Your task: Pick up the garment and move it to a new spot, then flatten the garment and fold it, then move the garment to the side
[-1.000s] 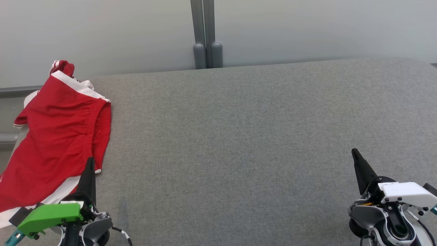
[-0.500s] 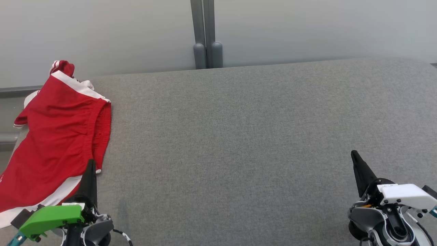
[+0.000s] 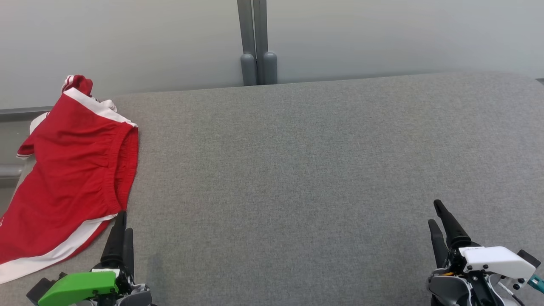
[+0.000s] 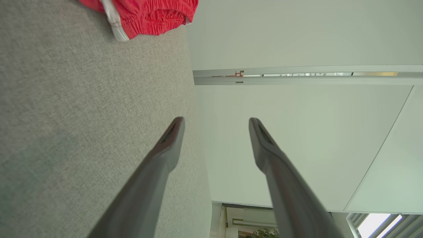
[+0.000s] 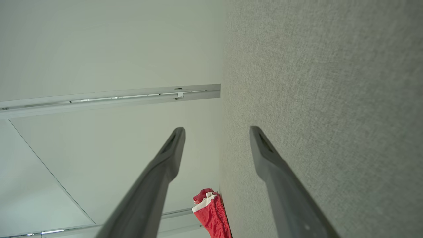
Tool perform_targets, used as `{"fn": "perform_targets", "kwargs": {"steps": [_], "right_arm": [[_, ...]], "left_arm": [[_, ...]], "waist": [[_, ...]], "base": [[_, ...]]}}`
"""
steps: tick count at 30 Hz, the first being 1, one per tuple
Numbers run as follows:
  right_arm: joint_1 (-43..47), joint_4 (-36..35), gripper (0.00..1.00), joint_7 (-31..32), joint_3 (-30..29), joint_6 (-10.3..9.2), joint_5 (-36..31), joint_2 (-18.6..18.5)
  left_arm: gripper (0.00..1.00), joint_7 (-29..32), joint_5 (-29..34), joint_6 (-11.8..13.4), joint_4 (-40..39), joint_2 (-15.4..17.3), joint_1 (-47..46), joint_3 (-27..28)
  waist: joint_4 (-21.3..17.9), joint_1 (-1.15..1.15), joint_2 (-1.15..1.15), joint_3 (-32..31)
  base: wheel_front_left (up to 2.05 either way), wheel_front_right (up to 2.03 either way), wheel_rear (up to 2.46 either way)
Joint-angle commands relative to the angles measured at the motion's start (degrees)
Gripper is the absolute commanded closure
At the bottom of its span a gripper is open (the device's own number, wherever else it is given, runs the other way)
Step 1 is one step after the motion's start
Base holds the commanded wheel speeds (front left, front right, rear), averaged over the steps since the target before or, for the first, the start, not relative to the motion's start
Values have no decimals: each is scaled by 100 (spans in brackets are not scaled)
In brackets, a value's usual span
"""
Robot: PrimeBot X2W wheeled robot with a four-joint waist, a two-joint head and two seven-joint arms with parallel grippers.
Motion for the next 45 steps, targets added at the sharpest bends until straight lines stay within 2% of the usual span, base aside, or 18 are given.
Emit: {"fn": "perform_targets", "kwargs": {"steps": [1,9,17,35,45], "right_arm": [[-49,-136,0,-78,27,1,-113,-29],[-28,-367,0,-285,47,1,-625,-37],[2,-777,0,-472,81,1,-1450,-45],[80,-1359,0,-846,350,2,-3389,-58],[141,-1473,0,-1027,559,3,-4393,-64]], "left_arm": [[0,-68,163,-4,-155,29,-50,-27],[0,-273,743,70,-454,37,-21,-142],[0,-462,1515,212,-817,45,-18,-315],[0,-834,3904,444,-1187,60,40,-743],[0,-1014,4777,542,-1156,68,109,-859]], "waist": [[0,0,0,1],[-1,0,0,9],[-1,0,0,23],[-5,0,0,64],[-7,0,0,75]], "base": [[0,0,0],[0,0,0],[0,0,0],[0,0,0],[0,0,0]]}}
